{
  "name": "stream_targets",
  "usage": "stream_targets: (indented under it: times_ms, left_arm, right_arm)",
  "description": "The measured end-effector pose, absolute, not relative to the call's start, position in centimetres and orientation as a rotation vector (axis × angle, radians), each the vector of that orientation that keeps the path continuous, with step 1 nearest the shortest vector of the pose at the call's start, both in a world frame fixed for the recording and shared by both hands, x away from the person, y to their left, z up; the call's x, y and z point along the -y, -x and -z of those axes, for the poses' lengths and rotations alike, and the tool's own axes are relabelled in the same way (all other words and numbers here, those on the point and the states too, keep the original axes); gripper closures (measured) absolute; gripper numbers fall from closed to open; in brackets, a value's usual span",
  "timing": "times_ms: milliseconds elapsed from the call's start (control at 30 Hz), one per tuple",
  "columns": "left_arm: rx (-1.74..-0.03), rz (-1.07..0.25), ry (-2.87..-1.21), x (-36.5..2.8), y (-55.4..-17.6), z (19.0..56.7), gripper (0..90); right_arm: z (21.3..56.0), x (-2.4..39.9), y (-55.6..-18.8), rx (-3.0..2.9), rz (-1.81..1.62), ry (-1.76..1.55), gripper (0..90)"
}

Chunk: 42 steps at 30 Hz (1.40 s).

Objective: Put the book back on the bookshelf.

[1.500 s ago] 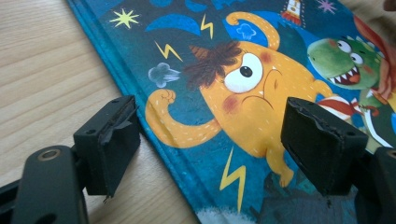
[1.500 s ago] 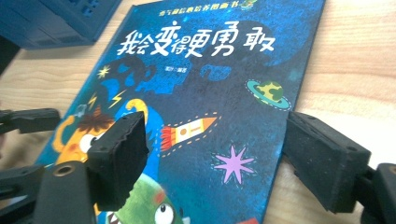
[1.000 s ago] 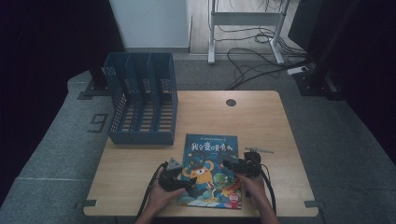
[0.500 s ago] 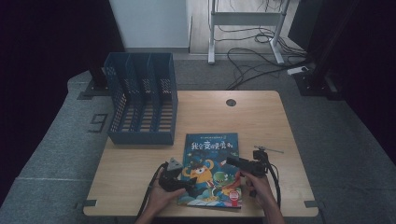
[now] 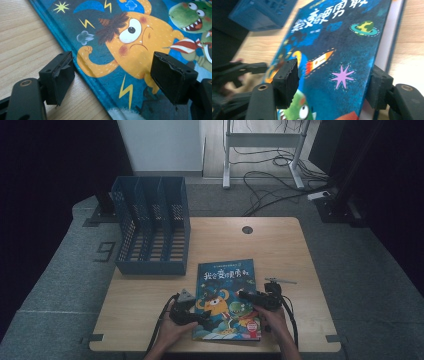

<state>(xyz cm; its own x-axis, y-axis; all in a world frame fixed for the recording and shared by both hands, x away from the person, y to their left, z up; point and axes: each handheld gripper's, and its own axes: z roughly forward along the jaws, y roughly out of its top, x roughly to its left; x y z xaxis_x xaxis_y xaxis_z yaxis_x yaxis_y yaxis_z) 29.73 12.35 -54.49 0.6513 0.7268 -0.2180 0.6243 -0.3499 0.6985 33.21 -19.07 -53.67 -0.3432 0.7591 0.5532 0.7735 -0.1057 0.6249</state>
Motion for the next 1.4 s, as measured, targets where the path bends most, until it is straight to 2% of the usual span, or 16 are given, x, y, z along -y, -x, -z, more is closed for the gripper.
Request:
stream_targets:
  times_ms: [667,1067,1400]
  left_arm:
    - [-1.024,-0.167,-2.093,-12.2,-29.7,54.5,16.0]
    - [-1.018,-0.166,-2.095,-12.2,-29.7,54.6,15.6]
    - [-1.018,-0.13,-2.093,-12.4,-29.7,54.5,14.5]
  right_arm:
    - [54.6,20.1,-35.5,2.124,1.481,1.82,41.8]
    - [54.0,19.5,-36.0,2.161,1.47,1.807,43.2]
    - [53.7,19.7,-36.0,2.097,1.526,1.776,53.2]
